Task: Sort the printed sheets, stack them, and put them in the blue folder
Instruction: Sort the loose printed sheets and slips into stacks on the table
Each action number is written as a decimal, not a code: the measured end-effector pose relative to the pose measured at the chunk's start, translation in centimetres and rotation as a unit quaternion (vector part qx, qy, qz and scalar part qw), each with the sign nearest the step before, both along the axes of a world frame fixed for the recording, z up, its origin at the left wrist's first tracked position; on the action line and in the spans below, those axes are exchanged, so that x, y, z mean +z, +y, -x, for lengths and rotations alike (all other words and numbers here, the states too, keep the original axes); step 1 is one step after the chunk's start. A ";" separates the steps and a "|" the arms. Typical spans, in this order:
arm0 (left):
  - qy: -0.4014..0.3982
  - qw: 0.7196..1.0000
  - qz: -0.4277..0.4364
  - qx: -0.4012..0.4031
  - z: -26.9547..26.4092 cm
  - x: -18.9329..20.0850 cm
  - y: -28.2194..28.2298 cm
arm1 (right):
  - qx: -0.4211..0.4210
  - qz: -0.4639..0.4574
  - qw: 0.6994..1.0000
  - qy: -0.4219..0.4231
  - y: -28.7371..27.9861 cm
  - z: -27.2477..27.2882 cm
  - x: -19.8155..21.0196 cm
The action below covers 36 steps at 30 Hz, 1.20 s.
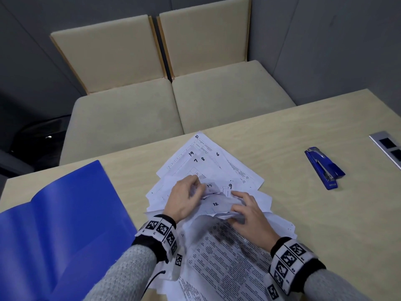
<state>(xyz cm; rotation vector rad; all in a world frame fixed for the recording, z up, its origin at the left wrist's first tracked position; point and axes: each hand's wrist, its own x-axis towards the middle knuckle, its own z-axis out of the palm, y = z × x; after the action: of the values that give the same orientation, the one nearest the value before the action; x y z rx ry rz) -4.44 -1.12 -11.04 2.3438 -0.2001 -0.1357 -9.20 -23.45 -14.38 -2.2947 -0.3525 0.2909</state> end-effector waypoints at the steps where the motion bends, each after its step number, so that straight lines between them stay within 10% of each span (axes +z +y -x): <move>1: 0.006 0.999 0.032 0.021 0.1 0.2 -0.2 | 0.000 0.002 1.000 0.003 0.0 0.0 -0.1; 5: 0.081 0.992 0.067 0.067 -0.5 0.2 -0.8 | 0.009 0.004 1.000 0.000 0.3 -0.2 -0.1; 10: 0.159 0.982 -0.100 -0.012 -2.4 -0.1 -1.1 | 0.017 0.012 1.000 -0.008 0.5 -0.1 0.0; 28: -0.169 0.955 -0.220 -0.106 -0.7 -0.6 0.9 | -0.061 -0.003 0.998 -0.020 -0.5 1.1 -0.1; 36: -0.122 0.965 -0.196 -0.128 0.9 -0.2 2.1 | -0.066 -0.018 0.998 0.000 -0.6 1.1 0.4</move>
<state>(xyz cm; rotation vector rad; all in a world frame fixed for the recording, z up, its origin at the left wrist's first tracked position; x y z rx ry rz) -5.39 0.93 -11.27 2.7180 -0.6508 -0.0105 -10.31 -24.03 -14.00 -2.2710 -0.2047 0.2156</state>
